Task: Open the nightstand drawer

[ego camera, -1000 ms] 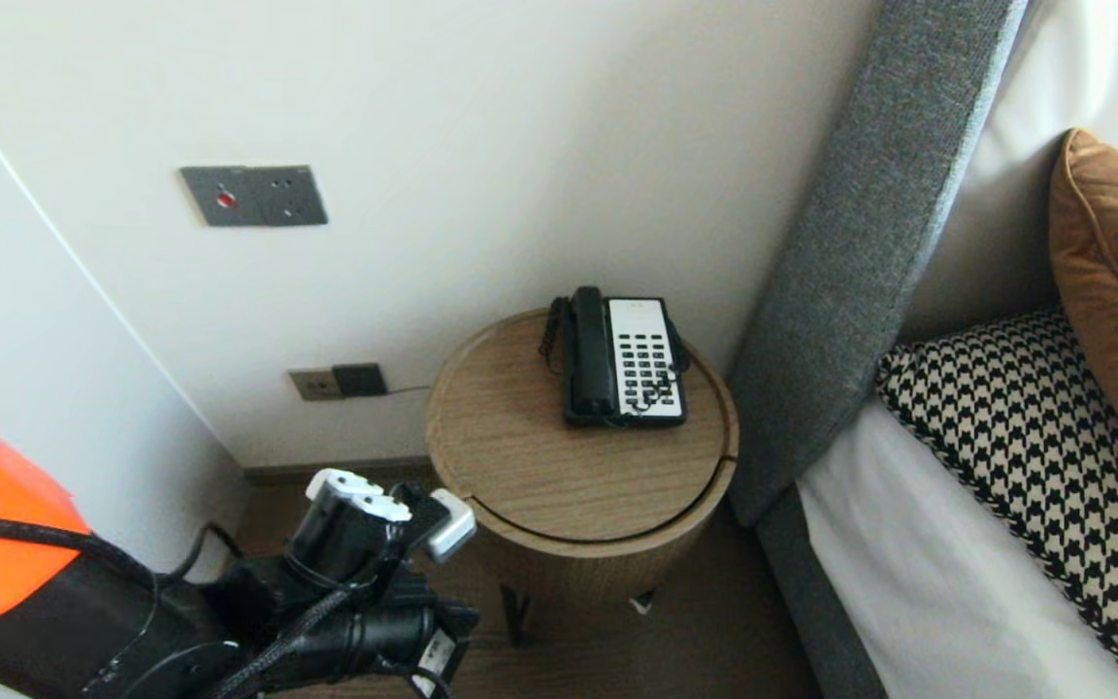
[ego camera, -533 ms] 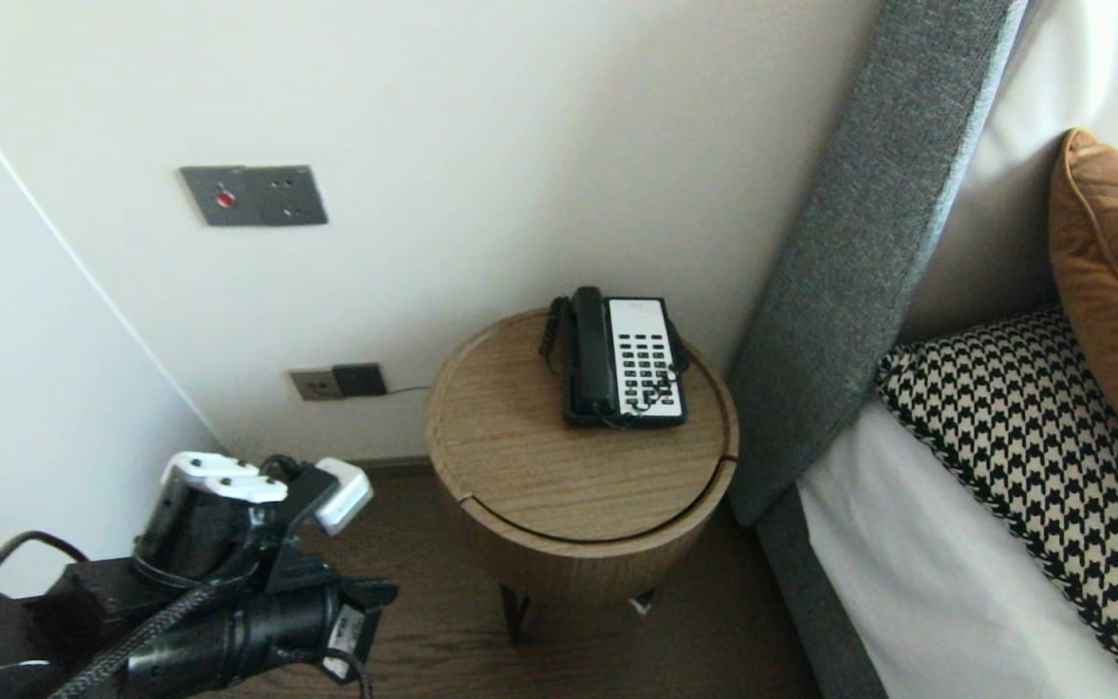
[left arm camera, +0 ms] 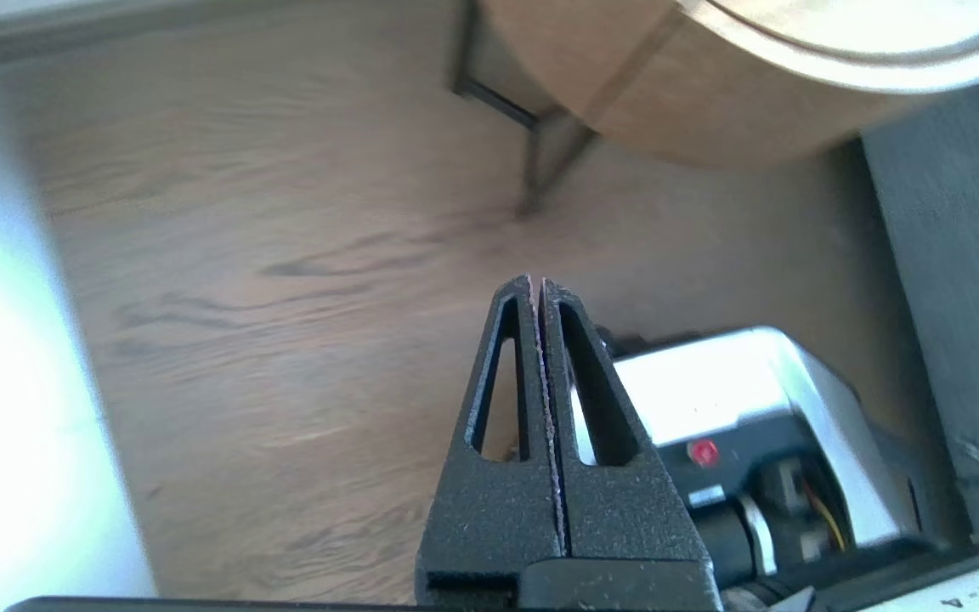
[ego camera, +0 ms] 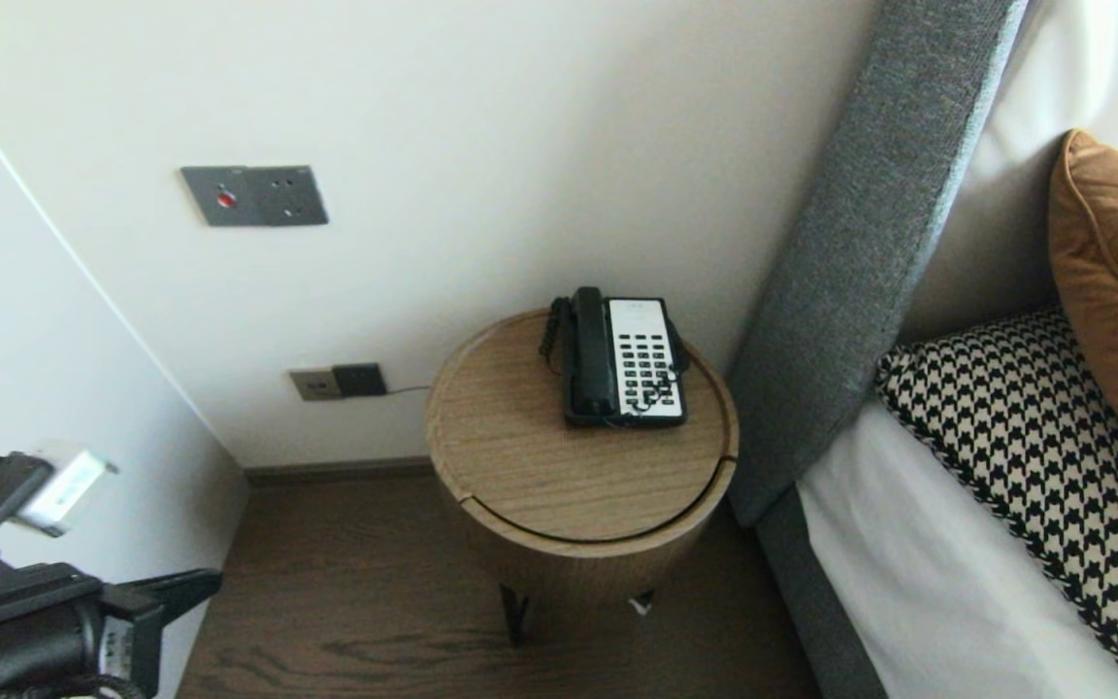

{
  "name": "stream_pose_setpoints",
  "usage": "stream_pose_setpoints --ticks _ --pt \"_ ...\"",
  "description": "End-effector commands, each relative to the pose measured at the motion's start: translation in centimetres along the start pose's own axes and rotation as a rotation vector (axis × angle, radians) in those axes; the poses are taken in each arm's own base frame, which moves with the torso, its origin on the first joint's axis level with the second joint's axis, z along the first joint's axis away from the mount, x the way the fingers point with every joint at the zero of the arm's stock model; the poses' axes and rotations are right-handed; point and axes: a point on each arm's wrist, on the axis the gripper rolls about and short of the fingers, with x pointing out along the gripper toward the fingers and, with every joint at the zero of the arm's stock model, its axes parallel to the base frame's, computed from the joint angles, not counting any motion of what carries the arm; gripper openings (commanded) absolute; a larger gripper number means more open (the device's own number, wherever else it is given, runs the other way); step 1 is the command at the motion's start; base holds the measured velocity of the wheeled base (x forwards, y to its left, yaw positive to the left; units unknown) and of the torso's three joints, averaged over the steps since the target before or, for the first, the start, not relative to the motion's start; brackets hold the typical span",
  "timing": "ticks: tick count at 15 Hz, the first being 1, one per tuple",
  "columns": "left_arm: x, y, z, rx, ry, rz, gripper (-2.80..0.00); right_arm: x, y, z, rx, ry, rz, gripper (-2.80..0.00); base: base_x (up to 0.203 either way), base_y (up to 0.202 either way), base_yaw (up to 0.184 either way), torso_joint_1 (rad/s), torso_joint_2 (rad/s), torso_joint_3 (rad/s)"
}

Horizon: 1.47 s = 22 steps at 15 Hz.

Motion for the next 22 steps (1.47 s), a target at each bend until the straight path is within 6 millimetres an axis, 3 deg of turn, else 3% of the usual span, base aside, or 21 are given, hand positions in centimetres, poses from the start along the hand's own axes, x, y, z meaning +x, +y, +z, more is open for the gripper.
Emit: stream_pose_setpoints --ticks 1,6,12,22 --pt "-4.6 0.6 -0.9 -0.034 -0.154 0.075 -2.80 0.0 0.0 0.0 0.000 0.001 0.000 -2.80 0.000 0.000 0.000 0.000 0.00 0.000" --pt "-8.4 0.5 -5.6 -0.052 -0.216 0.136 -2.80 0.0 0.0 0.0 0.000 0.002 0.000 -2.80 0.000 0.000 0.000 0.000 0.00 0.000" --pt "-8.0 0.5 -12.7 -0.058 -0.275 0.186 -2.80 0.0 0.0 0.0 0.000 0.001 0.002 -2.80 0.000 0.000 0.000 0.000 0.00 0.000" --pt "-8.6 0.1 -14.8 0.033 -0.588 0.209 -2.80 0.0 0.0 0.0 0.000 0.001 0.002 -2.80 0.000 0.000 0.000 0.000 0.00 0.000"
